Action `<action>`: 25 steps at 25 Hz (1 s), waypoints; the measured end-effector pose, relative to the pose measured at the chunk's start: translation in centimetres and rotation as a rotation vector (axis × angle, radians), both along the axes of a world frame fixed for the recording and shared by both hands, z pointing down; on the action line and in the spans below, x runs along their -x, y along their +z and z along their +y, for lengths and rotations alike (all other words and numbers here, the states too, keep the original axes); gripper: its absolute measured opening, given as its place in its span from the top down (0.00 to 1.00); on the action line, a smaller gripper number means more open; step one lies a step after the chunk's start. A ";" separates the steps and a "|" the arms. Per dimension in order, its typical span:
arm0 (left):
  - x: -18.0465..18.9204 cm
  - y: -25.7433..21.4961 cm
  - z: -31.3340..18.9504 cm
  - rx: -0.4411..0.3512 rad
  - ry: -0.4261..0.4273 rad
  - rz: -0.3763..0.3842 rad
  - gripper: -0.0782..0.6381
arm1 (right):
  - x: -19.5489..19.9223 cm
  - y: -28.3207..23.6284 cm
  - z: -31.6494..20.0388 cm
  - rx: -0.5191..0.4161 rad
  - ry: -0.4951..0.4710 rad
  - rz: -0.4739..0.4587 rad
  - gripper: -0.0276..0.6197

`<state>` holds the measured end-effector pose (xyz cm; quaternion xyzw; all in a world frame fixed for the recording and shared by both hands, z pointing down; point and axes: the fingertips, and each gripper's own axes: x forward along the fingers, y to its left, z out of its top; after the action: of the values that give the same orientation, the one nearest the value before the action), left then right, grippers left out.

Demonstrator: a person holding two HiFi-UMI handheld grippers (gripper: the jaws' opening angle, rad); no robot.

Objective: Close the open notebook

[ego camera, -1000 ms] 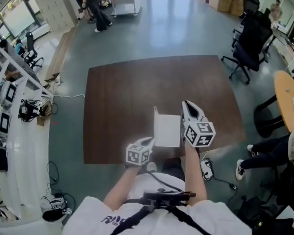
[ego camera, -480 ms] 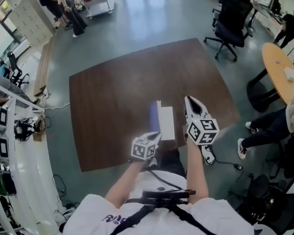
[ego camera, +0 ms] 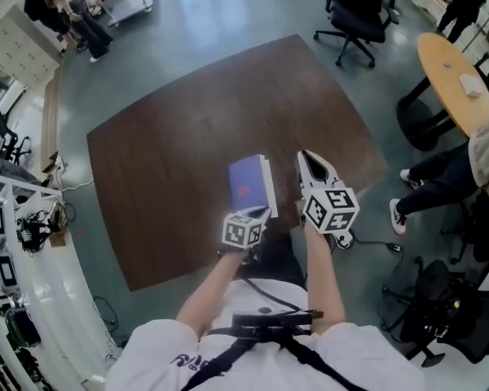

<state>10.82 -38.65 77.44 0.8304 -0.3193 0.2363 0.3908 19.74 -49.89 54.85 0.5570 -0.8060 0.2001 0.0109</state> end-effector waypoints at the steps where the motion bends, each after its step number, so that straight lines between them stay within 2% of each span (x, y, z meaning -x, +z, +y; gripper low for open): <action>1: -0.2 0.6 -0.2 0.014 0.003 -0.005 0.87 | -0.2 0.3 -0.1 0.007 0.005 -0.001 0.95; 9: -3.2 4.1 -1.5 0.087 0.017 -0.032 0.87 | -2.6 3.4 0.1 0.062 0.033 -0.020 0.95; 14: -3.7 5.6 -1.6 0.094 0.027 -0.066 0.87 | -3.1 4.8 0.2 0.085 0.039 -0.031 0.95; 18: -4.3 6.2 -1.6 0.101 0.032 -0.057 0.87 | -2.5 4.8 0.2 0.081 0.028 -0.036 0.95; 20: -4.5 6.0 -1.6 0.094 0.036 -0.044 0.86 | -1.9 4.8 0.4 0.081 0.019 -0.035 0.95; 25: -4.5 3.4 -2.0 0.010 0.039 -0.019 0.86 | -1.2 3.2 0.2 0.056 0.001 -0.021 0.95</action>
<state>15.31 -40.64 80.86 0.8323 -0.3056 0.2531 0.3872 20.97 -49.65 58.00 0.5546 -0.7999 0.2285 0.0180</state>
